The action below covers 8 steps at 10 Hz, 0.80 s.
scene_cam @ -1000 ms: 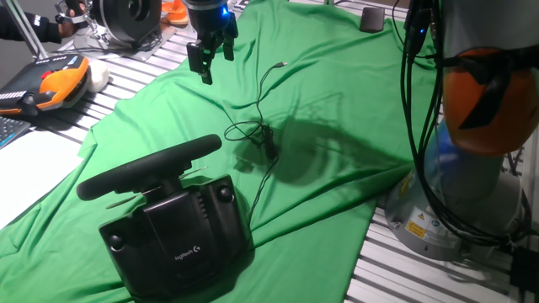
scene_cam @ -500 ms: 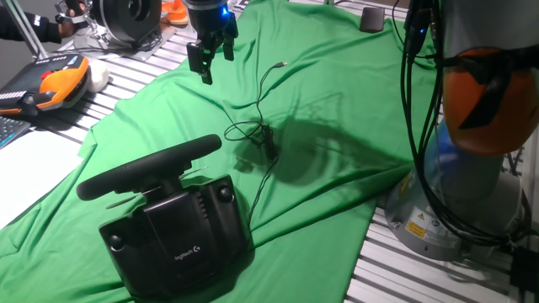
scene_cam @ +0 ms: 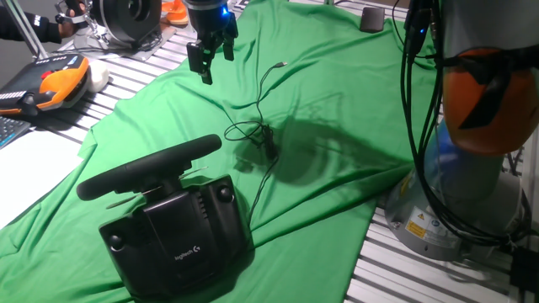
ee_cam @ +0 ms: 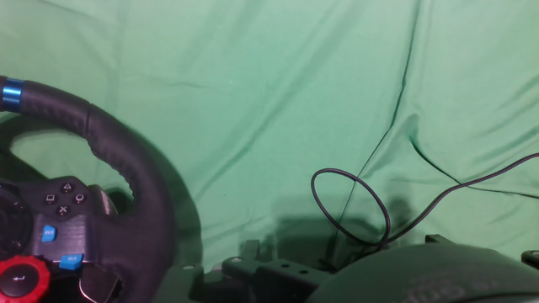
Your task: Rotate the steering wheel 90 degrees counterclockwise
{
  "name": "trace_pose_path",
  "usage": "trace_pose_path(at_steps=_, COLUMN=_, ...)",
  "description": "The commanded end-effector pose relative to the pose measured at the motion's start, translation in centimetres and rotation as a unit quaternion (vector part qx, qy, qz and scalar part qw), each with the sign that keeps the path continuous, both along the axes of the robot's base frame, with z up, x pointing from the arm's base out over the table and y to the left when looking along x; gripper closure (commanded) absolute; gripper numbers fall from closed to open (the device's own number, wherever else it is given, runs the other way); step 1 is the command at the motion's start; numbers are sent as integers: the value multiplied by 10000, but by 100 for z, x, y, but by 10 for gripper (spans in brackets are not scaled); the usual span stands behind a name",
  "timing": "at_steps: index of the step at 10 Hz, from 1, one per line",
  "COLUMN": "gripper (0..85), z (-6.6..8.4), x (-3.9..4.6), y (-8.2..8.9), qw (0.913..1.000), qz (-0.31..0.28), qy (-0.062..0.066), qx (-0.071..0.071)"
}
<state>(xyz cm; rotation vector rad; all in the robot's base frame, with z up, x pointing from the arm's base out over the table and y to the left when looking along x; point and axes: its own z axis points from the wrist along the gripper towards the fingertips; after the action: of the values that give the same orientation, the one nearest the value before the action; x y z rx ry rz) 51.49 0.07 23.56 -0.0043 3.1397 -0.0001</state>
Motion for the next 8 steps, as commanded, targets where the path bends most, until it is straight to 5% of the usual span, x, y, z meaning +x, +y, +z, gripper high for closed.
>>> trace_pose_path(at_steps=1, gripper=850, z=1, x=0, y=0, qw=10000, qz=-1, qy=0, qx=0)
trace_pose_path(at_steps=2, gripper=850, z=2, x=1, y=0, qw=9882, qz=1035, qy=1062, qx=-371)
trace_pose_path(at_steps=8, gripper=850, z=2, x=1, y=1, qw=9887, qz=988, qy=1061, qx=-383)
